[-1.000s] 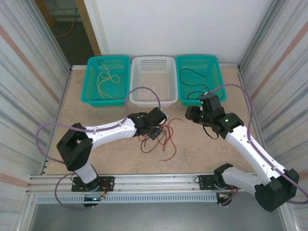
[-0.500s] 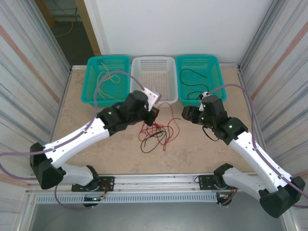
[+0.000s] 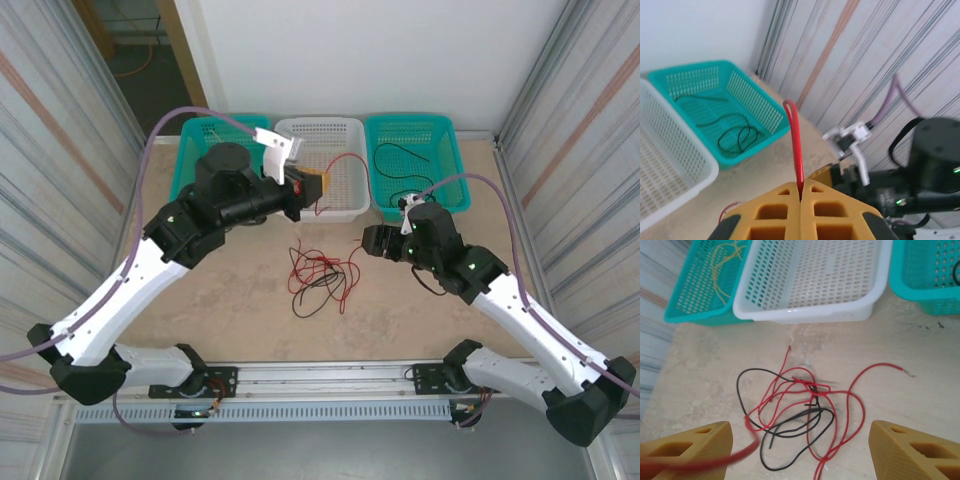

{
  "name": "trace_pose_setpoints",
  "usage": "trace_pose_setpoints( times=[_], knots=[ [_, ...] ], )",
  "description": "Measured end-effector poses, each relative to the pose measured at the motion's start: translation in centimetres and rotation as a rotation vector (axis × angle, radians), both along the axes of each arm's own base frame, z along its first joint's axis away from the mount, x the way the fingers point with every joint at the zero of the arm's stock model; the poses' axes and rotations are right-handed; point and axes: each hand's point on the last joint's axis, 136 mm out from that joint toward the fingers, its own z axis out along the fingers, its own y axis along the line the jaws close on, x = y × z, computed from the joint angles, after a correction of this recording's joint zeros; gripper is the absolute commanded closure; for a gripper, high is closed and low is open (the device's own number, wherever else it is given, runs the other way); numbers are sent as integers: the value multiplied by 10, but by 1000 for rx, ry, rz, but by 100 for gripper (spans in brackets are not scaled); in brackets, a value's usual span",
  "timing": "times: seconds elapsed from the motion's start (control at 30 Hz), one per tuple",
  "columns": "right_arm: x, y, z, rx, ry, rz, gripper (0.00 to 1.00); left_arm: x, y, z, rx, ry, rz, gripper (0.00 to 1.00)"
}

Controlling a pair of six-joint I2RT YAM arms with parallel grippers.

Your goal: Untangle the cables

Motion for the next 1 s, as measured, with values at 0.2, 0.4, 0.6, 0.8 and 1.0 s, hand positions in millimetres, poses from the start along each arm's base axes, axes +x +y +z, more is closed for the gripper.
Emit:
trace_pose_setpoints(
  times=[0.2,0.4,0.6,0.8,1.0],
  knots=[
    [2,0,-6,-14,18,-5,30,32,18,37,-37,-70,102,100],
    [2,-1,-6,-12,20,-9,30,96,38,33,-18,-59,252,100],
    [1,-2,-8,-15,27,-11,30,172,50,1,12,10,365,100],
    [0,-6,-12,-36,39,-23,30,217,47,-38,43,82,404,100],
    [-2,-8,-12,-46,46,-27,30,246,42,-59,52,114,421,89]
  ],
)
